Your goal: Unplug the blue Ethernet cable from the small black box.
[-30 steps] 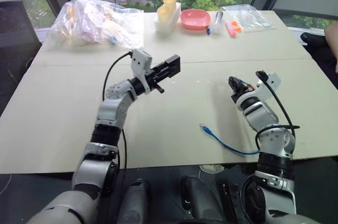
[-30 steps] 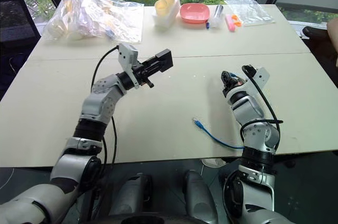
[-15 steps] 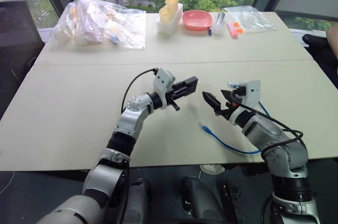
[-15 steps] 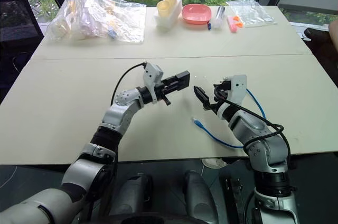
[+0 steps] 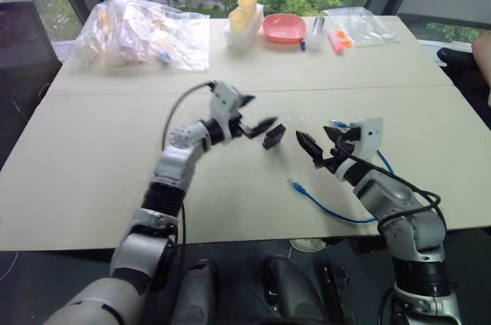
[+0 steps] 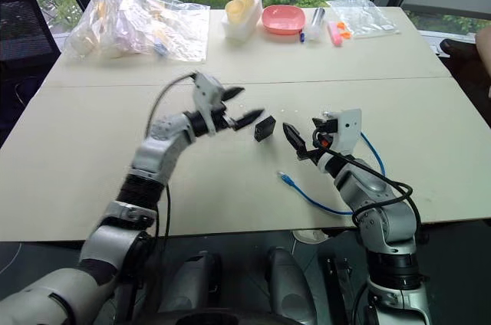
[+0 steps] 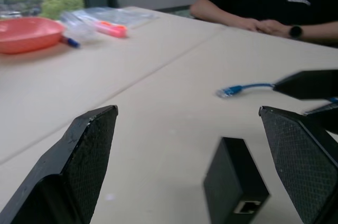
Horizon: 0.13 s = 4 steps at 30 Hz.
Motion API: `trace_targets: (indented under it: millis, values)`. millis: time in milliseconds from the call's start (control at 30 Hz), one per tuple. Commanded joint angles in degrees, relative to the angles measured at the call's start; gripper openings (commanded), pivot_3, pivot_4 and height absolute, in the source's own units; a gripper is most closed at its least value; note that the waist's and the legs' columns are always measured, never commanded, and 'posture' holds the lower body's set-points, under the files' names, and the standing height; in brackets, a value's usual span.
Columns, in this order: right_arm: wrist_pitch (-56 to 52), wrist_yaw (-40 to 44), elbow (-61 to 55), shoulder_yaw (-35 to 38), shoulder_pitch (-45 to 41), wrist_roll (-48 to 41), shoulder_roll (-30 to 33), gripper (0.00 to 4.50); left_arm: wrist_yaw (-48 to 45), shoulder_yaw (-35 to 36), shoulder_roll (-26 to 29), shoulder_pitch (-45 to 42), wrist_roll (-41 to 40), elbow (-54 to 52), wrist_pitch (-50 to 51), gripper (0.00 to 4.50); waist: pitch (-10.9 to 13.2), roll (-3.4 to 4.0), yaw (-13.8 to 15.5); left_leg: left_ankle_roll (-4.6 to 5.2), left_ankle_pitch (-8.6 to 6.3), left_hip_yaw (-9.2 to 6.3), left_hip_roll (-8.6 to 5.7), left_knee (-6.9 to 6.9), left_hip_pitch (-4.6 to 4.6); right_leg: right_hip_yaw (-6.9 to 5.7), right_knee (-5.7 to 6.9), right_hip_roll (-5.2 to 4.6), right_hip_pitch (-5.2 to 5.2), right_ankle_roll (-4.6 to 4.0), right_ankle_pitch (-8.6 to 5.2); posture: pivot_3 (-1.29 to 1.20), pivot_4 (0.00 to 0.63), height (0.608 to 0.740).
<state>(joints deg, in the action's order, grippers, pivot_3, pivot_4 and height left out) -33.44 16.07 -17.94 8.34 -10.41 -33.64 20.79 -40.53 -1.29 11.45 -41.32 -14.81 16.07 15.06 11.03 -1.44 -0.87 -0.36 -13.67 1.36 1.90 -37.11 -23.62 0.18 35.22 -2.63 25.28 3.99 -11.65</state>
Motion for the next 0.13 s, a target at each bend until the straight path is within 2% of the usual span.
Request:
trace_targets:
  millis: [33, 133]
  values:
    - [2.38, 4.97, -3.33, 1.52, 1.07, 0.17, 3.28, 4.50, 1.01, 5.06, 7.27, 1.20, -3.44, -9.96, 10.15, 4.48, 0.00, 0.01, -0.08, 0.00, 0.00, 0.01, 0.00, 0.01, 0.03, 0.00, 0.01, 0.00, -0.02, 0.01, -0.01, 0.00, 0.150, 0.740]
    - [2.12, 8.28, -3.98, 1.66, 1.33, -0.36, 6.03, 4.50, -0.87, 6.95, 13.52, 5.48, -5.59, -14.07, 16.10, 4.48, 0.00, 0.01, -0.16, 0.00, 0.00, 0.03, 0.00, 0.04, 0.12, 0.01, 0.03, 0.00, -0.05, 0.00, -0.01, 0.00, 0.150, 0.740]
